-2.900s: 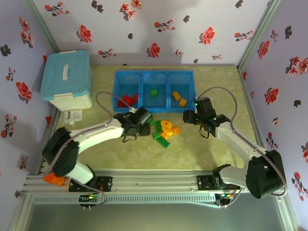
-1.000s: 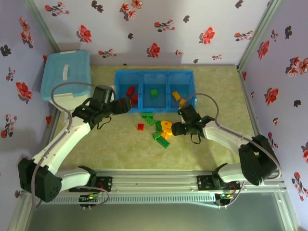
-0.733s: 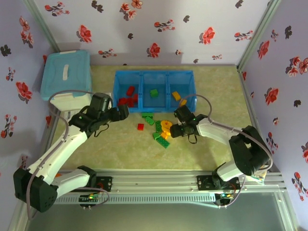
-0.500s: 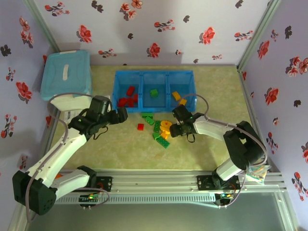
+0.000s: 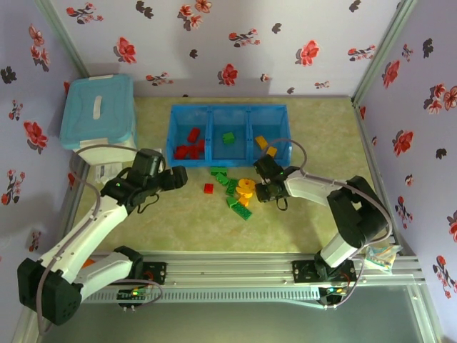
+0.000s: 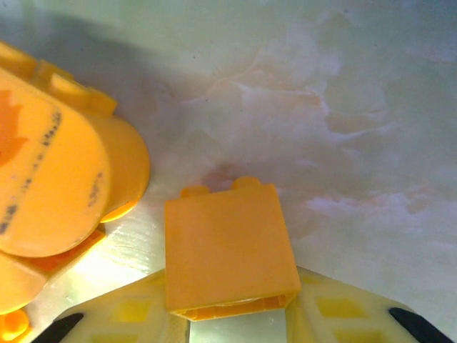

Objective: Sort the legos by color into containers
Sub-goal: Pick up the lego from the center of the table, then place the lego in the container.

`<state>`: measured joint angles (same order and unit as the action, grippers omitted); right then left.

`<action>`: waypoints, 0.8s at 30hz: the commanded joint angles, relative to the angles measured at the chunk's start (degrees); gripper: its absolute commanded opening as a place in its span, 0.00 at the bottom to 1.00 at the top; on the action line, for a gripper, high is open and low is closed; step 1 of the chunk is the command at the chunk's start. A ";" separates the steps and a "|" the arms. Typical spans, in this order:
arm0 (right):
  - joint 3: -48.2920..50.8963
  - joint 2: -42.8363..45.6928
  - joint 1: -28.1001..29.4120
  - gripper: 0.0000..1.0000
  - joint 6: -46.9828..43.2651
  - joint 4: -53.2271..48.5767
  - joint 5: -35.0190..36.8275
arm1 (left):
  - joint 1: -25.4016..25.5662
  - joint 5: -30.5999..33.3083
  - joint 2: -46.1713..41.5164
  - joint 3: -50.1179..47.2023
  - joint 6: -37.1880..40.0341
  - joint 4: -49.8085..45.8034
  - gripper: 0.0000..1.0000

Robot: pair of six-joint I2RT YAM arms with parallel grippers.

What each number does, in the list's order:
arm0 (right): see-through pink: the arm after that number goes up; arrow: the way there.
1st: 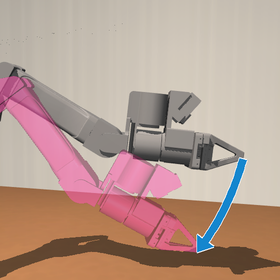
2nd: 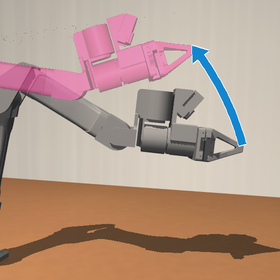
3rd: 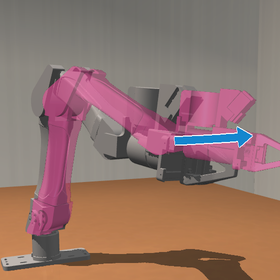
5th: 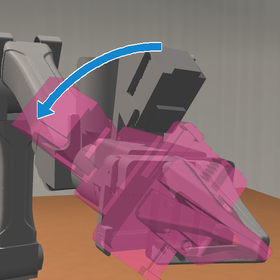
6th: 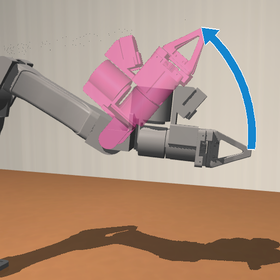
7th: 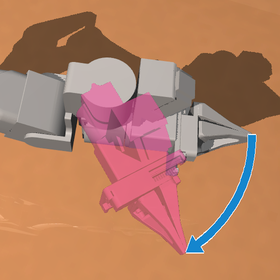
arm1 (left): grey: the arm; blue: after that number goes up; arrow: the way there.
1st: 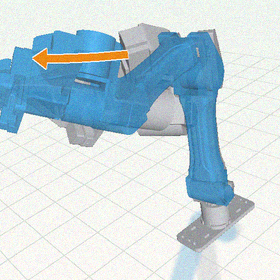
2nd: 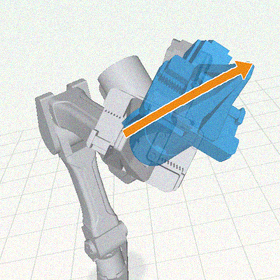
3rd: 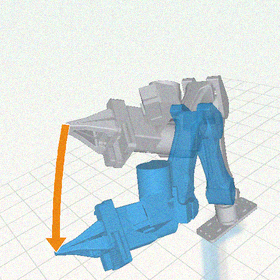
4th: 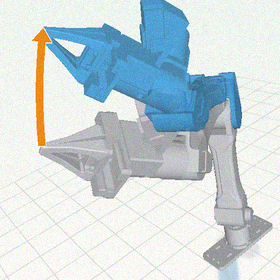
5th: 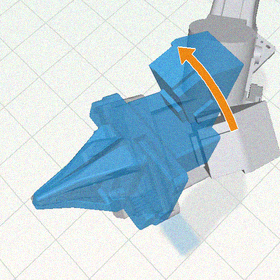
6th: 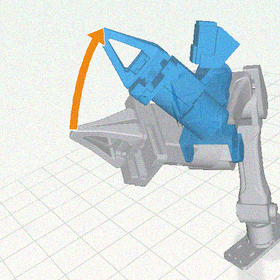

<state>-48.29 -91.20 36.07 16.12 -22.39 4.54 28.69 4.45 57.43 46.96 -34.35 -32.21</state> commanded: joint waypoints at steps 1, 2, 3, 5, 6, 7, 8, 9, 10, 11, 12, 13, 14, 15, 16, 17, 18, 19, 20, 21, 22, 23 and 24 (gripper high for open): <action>-0.79 4.10 0.35 0.32 -0.12 -1.59 1.82 | 0.65 0.66 -1.54 -1.87 -1.43 -1.19 0.86; -0.93 5.24 0.40 0.32 -0.11 -2.08 2.19 | 0.75 0.66 -1.85 -2.48 -1.78 -1.06 0.86; -1.22 6.41 0.40 0.32 -0.12 -2.47 2.83 | 0.91 0.66 -2.00 -3.06 -2.01 -1.03 0.86; -1.83 8.35 0.40 0.31 -0.25 -2.91 4.29 | 1.45 0.74 -2.31 -4.37 -2.56 -0.85 0.85; -2.33 9.18 0.31 0.30 -0.23 -3.24 5.69 | 1.71 0.76 -2.39 -5.22 -3.00 -0.68 0.85; -3.11 9.69 0.22 0.30 -0.28 -3.85 7.12 | 2.15 0.79 -2.48 -6.12 -3.37 -0.43 0.85; -3.92 9.93 0.00 0.29 -0.78 -4.36 7.93 | 2.52 0.80 -2.41 -6.82 -3.88 -0.25 0.85; -5.09 9.99 -0.52 0.28 -1.25 -4.99 8.57 | 3.13 0.83 -2.55 -7.59 -4.47 -0.08 0.85; -6.22 9.89 -1.15 0.28 -1.68 -5.64 8.75 | 3.81 0.91 -2.57 -8.41 -5.00 0.10 0.85; -7.69 9.66 -2.15 0.27 -2.07 -6.26 8.59 | 4.74 0.96 -2.63 -9.27 -5.62 0.36 0.85; -9.07 9.37 -3.21 0.27 -2.55 -6.80 8.28 | 5.68 1.24 -2.75 -10.13 -6.20 0.56 0.85; -10.25 9.22 -4.13 0.26 -2.90 -7.10 8.02 | 6.61 1.63 -2.90 -10.80 -6.93 0.73 0.85; -11.58 8.85 -5.23 0.26 -3.26 -7.29 7.71 | 7.73 2.21 -2.90 -11.47 -7.61 0.90 0.84; -12.79 8.43 -6.43 0.26 -3.54 -7.31 7.33 | 8.88 2.81 -2.99 -12.28 -8.48 1.17 0.84; -13.85 7.97 -7.43 0.25 -3.79 -7.24 6.87 | 9.88 3.01 -3.02 -12.71 -9.13 1.55 0.85; -15.16 7.14 -8.58 0.25 -3.86 -7.43 6.28 | 10.96 3.37 -2.91 -13.46 -9.95 2.06 0.84; -16.90 6.08 -9.71 0.25 -3.97 -7.65 5.54 | 11.94 3.61 -2.82 -14.07 -10.72 2.57 0.84; -18.36 5.07 -10.47 0.25 -4.07 -7.95 5.11 | 12.76 3.82 -2.71 -14.53 -11.27 3.05 0.84; -20.07 3.86 -11.03 0.25 -4.36 -8.42 4.91 | 13.69 3.99 -2.58 -14.91 -11.88 3.52 0.84; -21.55 2.47 -11.34 0.25 -4.71 -8.63 5.04 | 14.66 4.03 -2.29 -15.22 -12.14 4.08 0.84; -22.78 1.28 -11.68 0.25 -4.94 -8.93 5.12 | 15.46 4.08 -2.10 -15.46 -12.16 4.50 0.84; -24.30 -0.07 -12.02 0.25 -5.00 -9.30 5.21 | 16.78 4.24 -2.11 -15.72 -12.15 5.20 0.84; -25.64 -1.62 -12.32 0.25 -5.12 -9.54 5.18 | 17.90 4.47 -2.26 -16.01 -12.06 5.94 0.84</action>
<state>-70.41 -89.67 24.23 12.51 -29.39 10.11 44.36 7.11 55.37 31.86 -44.53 -29.23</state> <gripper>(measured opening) 0.305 0.842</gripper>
